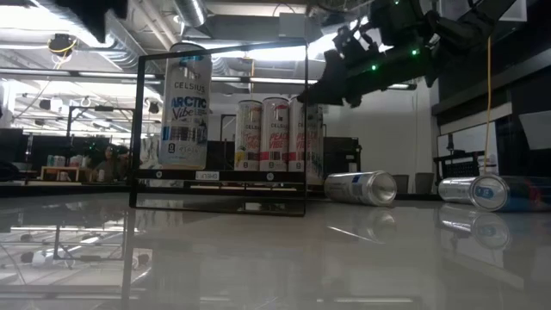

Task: Place canned beverage on shelf
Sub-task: Put the top left pink soda can on the shelf aligned with the other pink soda can, then put the middle left silver soda can on the shelf

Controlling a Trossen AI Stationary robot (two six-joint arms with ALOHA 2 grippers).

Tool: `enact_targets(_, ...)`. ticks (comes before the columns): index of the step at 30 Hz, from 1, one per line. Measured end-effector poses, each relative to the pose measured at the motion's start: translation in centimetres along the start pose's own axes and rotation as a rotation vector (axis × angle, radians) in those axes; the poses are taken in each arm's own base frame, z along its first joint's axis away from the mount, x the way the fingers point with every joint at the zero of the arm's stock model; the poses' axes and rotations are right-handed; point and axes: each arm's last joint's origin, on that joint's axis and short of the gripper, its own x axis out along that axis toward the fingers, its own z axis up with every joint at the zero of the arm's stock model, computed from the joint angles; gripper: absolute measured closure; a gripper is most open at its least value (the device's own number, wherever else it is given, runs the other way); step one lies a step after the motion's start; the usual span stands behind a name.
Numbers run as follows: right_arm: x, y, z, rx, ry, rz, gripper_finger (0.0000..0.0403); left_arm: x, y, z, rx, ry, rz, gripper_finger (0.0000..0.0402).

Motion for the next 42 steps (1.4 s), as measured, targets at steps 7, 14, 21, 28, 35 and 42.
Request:
enact_targets(7,-0.8,-0.1,1.2,0.008,-0.046,0.034,0.0379,3.1,0.5,-2.9,-0.11,0.186,0.107,0.0095)
enact_targets(14,-0.9,-0.1,1.3,0.013,-0.048,0.036,0.0379,5.9,1.5,-5.1,-0.197,0.349,0.219,0.0095)
enact_targets(21,-0.9,0.0,1.4,0.013,-0.055,0.084,0.0378,7.4,2.1,-6.5,-0.252,0.39,0.297,0.0095)
enact_targets(28,-0.9,0.1,1.4,0.012,-0.055,0.12,0.033,9.0,2.6,-8.4,-0.293,0.44,0.343,0.0095)
enact_targets(35,-0.9,0.1,1.4,0.012,-0.055,0.12,0.0288,10.1,3.3,-9.9,-0.327,0.44,0.412,0.0095)
enact_targets(42,-0.9,0.1,1.4,0.012,-0.054,0.12,0.0289,11.8,4.0,-11.5,-0.355,0.417,0.427,0.0095)
